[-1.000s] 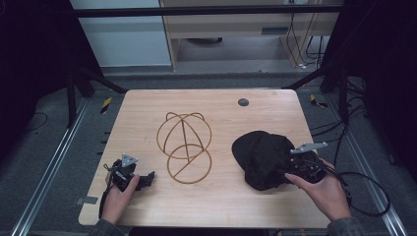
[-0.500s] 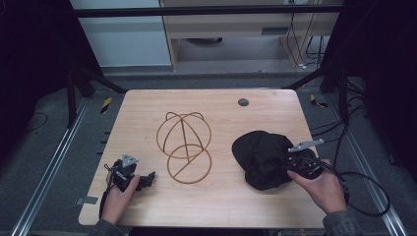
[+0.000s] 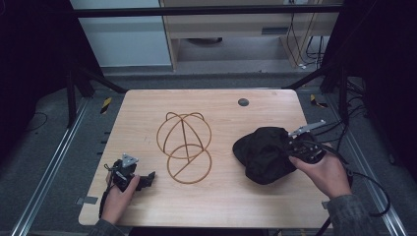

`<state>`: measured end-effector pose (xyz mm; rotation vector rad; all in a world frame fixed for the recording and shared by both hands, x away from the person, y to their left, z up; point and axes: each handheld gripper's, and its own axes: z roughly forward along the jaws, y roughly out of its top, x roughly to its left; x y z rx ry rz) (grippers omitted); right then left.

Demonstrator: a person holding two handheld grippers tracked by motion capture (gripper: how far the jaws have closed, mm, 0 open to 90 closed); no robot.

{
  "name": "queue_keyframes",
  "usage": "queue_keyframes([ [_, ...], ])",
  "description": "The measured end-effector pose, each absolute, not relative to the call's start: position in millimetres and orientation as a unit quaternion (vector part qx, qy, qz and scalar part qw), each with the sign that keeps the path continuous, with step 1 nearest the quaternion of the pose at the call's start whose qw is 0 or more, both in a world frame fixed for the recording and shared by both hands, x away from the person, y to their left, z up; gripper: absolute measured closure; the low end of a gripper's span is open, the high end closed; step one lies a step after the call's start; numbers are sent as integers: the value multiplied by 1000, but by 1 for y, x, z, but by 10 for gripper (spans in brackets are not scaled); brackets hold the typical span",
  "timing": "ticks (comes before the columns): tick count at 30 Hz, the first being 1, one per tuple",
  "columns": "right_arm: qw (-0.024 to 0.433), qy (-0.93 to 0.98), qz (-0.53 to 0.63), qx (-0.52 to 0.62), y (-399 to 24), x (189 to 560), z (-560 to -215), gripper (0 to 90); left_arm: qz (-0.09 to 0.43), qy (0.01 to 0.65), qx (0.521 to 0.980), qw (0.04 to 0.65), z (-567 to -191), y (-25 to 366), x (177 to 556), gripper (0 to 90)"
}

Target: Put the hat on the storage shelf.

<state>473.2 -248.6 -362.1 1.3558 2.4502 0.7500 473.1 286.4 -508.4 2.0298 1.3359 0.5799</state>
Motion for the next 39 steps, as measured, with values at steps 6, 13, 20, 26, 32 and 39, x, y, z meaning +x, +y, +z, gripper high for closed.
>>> queue_keyframes([
  [6,105,846,225,471,-241,492,-343,861,220,507,771,316,-508,286,473,0],
  [13,100,851,209,471,-231,504,-329,866,220,506,771,317,-508,286,473,0],
  [20,113,856,205,462,-222,508,-311,869,220,506,771,317,-508,286,473,0],
  [26,121,855,208,459,-221,506,-297,868,220,506,771,317,-508,286,473,0],
  [32,133,853,226,451,-217,500,-283,868,220,506,772,316,-508,287,473,0],
  [39,147,853,253,433,-206,490,-265,867,220,506,772,316,-508,287,473,0],
])
